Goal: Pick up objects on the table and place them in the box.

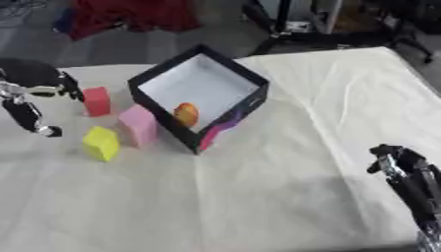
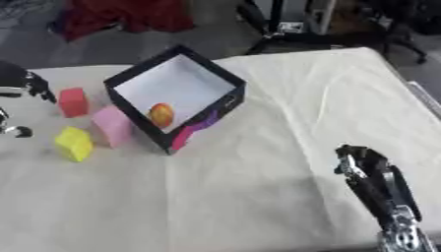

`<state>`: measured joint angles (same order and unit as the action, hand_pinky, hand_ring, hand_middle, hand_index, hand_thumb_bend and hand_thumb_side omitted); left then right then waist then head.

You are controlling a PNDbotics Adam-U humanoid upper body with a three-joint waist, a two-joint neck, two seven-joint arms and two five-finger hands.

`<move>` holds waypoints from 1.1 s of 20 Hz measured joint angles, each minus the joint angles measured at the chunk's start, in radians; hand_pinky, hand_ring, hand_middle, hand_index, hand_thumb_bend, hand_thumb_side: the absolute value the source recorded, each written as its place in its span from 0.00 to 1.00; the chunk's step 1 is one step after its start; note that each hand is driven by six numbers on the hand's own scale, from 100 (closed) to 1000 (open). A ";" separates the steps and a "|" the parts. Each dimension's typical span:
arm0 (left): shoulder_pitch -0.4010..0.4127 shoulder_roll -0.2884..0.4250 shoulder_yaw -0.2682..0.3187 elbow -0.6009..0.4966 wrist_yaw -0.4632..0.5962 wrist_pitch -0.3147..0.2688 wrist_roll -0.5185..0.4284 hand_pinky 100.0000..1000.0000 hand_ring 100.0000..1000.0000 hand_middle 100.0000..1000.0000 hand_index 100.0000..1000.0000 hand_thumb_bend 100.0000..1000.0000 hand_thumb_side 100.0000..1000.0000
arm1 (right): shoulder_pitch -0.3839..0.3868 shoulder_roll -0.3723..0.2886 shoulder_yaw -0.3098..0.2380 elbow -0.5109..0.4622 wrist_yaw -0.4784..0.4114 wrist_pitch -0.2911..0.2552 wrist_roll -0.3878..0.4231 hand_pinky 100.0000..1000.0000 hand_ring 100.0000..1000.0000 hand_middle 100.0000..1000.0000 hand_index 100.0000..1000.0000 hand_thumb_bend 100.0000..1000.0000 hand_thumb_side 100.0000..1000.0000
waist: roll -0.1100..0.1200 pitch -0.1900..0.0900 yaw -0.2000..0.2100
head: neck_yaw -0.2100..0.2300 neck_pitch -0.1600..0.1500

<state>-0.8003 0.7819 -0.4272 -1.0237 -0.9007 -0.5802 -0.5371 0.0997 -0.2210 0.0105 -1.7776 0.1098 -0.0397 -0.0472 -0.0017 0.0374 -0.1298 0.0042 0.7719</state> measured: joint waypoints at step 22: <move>-0.002 -0.033 -0.097 -0.118 0.204 0.185 -0.185 0.76 0.69 0.72 0.88 0.42 0.18 | -0.003 -0.003 0.002 0.000 0.000 -0.001 0.002 0.68 0.46 0.35 0.59 0.00 0.59 | 0.000 0.000 -0.007 | -0.011 0.000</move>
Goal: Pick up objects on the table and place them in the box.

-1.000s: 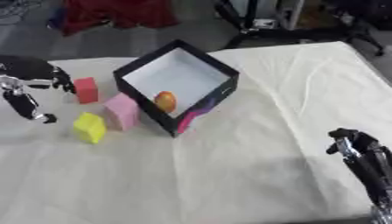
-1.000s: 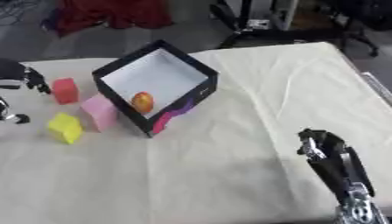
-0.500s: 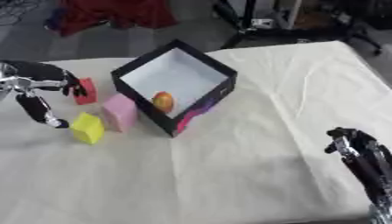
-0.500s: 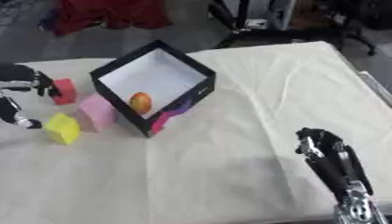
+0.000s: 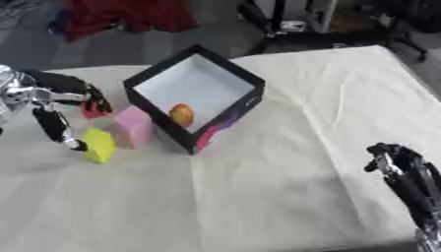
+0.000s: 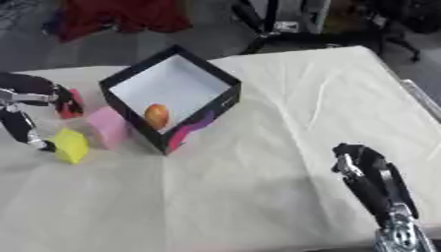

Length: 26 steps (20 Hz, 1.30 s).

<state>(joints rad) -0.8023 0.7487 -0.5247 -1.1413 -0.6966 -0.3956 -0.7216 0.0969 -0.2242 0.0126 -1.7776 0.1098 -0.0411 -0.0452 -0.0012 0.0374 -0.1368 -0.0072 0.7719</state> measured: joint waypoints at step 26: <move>0.042 -0.058 0.084 0.085 -0.087 -0.021 0.021 0.69 0.51 0.45 0.58 0.14 0.03 | 0.000 0.000 0.000 0.000 0.000 0.000 0.000 0.68 0.46 0.35 0.59 0.00 0.59 | 0.000 0.000 0.002 | -0.017 0.000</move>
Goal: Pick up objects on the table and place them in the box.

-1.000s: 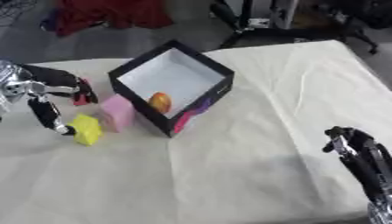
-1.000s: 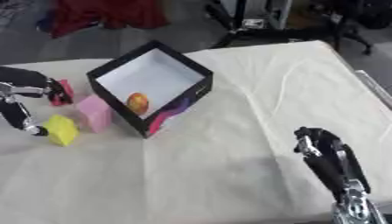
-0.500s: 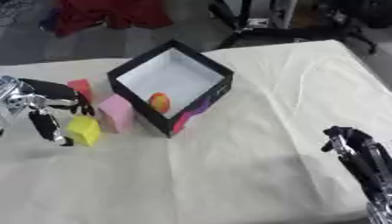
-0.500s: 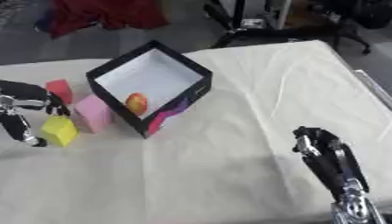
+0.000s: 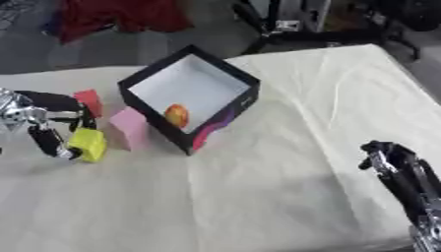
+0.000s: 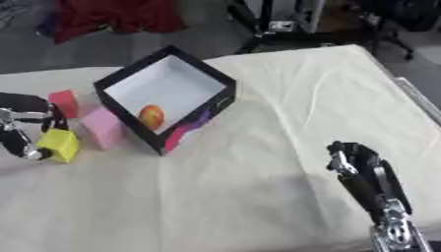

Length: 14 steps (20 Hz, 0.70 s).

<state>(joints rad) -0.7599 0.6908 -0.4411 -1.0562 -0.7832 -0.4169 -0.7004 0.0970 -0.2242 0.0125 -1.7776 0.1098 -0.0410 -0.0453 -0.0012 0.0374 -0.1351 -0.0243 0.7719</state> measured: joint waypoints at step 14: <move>-0.277 -0.141 0.143 -0.003 -0.145 0.017 0.020 0.68 0.52 0.47 0.62 0.15 0.04 | 0.001 0.000 0.000 0.000 0.000 0.000 0.001 0.68 0.46 0.35 0.59 0.00 0.59 | 0.000 0.000 -0.001 | 0.000 0.000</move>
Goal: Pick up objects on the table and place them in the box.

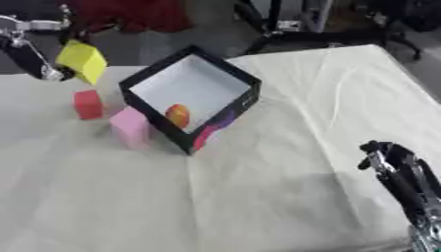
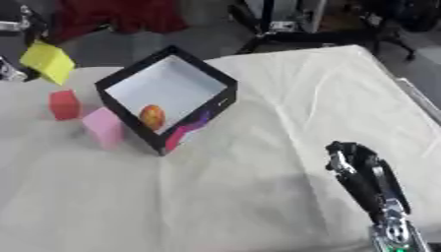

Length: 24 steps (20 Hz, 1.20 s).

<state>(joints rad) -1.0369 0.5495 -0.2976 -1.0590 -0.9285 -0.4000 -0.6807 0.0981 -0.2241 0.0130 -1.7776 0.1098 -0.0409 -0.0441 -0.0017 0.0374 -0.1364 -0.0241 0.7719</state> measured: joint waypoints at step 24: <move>-0.026 -0.286 0.118 0.319 -0.474 0.086 0.454 0.75 0.70 0.77 0.93 0.65 0.59 | -0.008 0.009 0.012 0.000 -0.005 -0.001 0.016 0.68 0.46 0.35 0.59 0.00 0.59 | -0.007 0.000 -0.012 | 0.007 0.000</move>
<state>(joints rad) -1.0630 0.2632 -0.1795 -0.7402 -1.4023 -0.3142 -0.2263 0.0900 -0.2153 0.0252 -1.7776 0.1048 -0.0421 -0.0282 -0.0085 0.0374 -0.1485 -0.0171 0.7719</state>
